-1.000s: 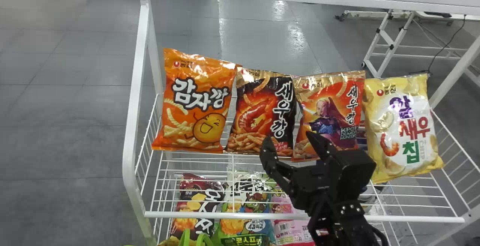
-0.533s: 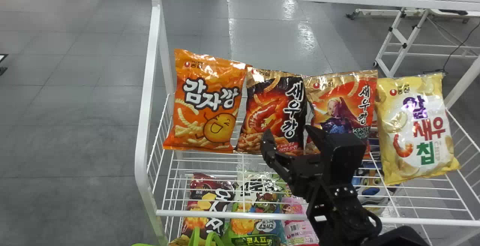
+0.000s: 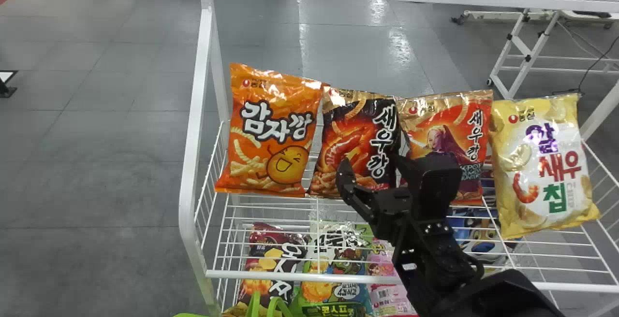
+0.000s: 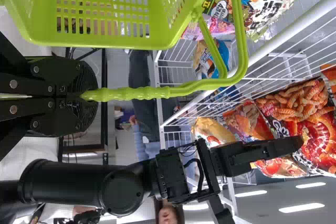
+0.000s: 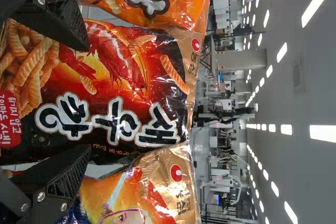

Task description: Hold basket handle with left hand then pick spicy shrimp crackers with right hand and place into basket

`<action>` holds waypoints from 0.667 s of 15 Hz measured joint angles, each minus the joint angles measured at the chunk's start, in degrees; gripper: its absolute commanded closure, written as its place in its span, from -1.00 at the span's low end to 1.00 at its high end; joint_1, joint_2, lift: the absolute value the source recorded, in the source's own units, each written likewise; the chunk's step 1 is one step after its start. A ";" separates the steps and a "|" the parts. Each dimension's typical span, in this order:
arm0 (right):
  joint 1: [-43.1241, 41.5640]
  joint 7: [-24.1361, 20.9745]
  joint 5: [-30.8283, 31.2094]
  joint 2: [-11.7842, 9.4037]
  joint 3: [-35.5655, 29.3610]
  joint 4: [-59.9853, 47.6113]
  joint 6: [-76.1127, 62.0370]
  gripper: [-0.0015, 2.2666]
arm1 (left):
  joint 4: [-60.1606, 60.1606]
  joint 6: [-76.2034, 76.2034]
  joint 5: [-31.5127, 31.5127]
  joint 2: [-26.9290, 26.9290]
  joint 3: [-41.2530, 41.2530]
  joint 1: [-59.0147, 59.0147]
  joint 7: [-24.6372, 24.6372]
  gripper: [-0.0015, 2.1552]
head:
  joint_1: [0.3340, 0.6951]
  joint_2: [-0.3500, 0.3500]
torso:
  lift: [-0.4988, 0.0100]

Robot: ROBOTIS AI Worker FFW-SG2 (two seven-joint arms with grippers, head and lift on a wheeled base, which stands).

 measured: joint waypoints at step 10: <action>-3.41 0.09 -0.41 1.06 0.62 3.29 2.62 0.33 | 2.94 0.00 0.12 0.00 0.72 -1.80 -0.40 0.76 | 1.00 -0.10 | 0.81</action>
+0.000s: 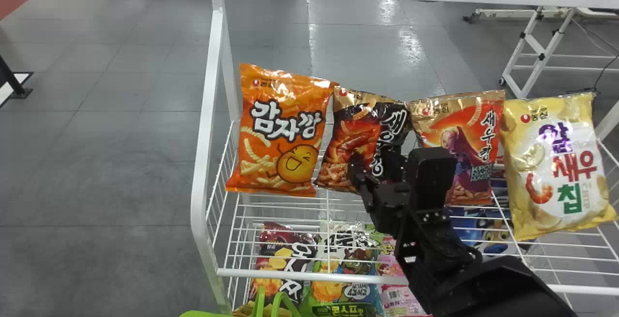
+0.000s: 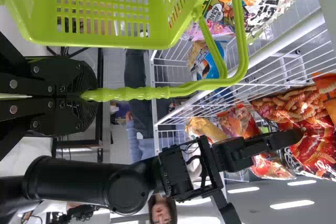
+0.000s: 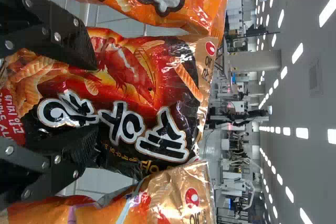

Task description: Hold basket handle with left hand then pick spicy shrimp crackers with right hand and place into basket

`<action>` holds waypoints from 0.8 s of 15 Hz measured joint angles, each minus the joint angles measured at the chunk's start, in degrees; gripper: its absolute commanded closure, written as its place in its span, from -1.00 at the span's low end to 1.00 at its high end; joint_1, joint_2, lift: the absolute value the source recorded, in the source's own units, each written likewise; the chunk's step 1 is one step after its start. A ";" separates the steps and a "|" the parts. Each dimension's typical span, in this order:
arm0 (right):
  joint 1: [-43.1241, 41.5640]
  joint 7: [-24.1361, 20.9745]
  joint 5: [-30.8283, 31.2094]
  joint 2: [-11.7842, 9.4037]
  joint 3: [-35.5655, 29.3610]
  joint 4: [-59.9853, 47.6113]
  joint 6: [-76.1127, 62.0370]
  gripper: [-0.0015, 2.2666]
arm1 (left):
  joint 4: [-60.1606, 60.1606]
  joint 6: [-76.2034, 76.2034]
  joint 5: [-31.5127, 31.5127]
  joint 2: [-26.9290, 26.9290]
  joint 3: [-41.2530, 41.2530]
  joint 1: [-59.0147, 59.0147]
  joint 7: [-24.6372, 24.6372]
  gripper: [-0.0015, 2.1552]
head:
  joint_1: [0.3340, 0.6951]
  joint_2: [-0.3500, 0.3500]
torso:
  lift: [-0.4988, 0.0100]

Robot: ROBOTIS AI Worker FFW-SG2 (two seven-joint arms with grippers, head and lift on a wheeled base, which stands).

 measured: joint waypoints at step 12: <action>5.93 0.00 0.07 -0.68 -1.47 -6.45 -4.99 0.49 | -0.72 0.00 -0.22 0.00 -0.79 0.21 0.83 0.76 | 1.00 -0.19 | 0.81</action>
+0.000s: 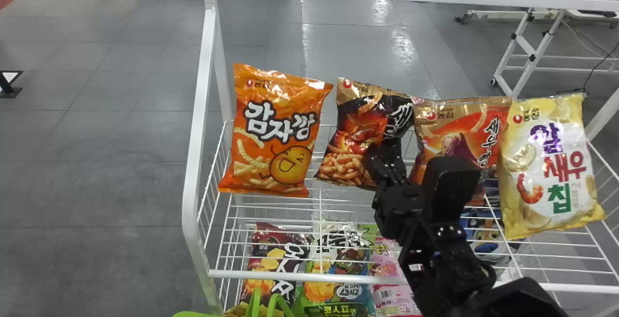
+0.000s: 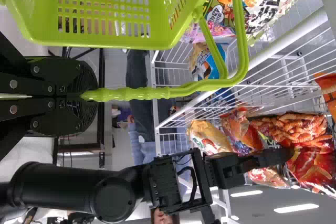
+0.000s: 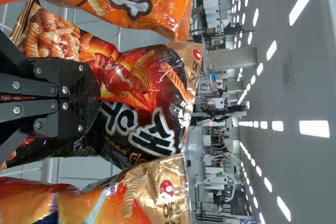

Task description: Hold basket handle with left hand then pick spicy shrimp crackers with right hand and place into basket

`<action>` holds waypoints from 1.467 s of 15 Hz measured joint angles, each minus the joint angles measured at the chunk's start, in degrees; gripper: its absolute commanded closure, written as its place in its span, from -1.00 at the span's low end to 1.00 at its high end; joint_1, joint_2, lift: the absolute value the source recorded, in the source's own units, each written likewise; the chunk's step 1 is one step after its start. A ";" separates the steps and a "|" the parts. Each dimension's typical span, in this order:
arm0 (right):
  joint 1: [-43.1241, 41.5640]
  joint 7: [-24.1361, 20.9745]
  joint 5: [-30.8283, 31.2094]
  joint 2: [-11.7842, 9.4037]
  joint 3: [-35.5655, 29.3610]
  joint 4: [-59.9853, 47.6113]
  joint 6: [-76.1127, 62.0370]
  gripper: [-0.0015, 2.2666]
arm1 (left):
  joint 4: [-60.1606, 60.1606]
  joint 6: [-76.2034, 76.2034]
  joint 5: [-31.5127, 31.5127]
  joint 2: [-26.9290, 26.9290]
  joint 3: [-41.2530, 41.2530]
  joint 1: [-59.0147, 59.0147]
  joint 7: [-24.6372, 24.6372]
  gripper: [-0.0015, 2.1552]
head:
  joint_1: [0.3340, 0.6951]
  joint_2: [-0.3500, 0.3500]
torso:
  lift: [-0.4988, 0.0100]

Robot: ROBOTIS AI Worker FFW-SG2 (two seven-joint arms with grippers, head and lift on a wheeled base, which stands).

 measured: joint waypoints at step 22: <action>11.40 4.83 -3.19 -6.09 3.51 -15.47 5.97 0.49 | -1.31 0.00 -0.47 0.00 -2.14 0.08 0.44 0.76 | 1.00 0.01 | 0.81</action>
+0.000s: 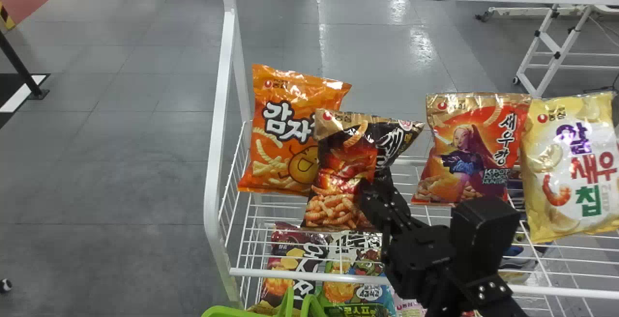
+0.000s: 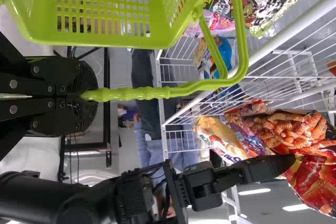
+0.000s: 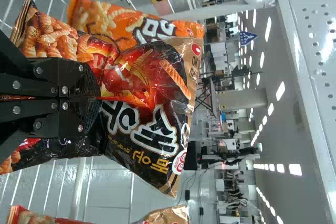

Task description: Hold basket handle with left hand then pick spicy shrimp crackers with right hand and place into basket

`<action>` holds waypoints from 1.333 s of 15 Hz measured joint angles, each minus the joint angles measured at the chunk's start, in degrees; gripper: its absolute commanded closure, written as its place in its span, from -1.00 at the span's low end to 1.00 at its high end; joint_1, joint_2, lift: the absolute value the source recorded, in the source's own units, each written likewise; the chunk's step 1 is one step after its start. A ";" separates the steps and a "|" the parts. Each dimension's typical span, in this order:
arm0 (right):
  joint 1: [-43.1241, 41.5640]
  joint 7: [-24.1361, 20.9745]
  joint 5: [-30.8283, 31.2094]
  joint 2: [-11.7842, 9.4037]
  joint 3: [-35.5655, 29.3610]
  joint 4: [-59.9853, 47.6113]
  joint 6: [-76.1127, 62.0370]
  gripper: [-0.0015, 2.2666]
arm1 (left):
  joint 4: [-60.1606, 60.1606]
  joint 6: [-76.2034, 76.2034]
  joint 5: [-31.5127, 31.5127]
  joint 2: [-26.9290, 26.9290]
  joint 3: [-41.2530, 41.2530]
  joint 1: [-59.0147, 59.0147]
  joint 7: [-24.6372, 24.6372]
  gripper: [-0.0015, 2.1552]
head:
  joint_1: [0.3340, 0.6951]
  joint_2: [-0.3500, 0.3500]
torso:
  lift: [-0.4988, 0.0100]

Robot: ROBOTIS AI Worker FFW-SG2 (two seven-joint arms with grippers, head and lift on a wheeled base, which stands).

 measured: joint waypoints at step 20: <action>13.43 -0.08 -0.93 -9.02 -2.66 -25.10 44.19 0.49 | -0.38 0.00 -0.31 0.00 1.35 0.22 0.20 0.76 | 1.00 -0.15 | 0.81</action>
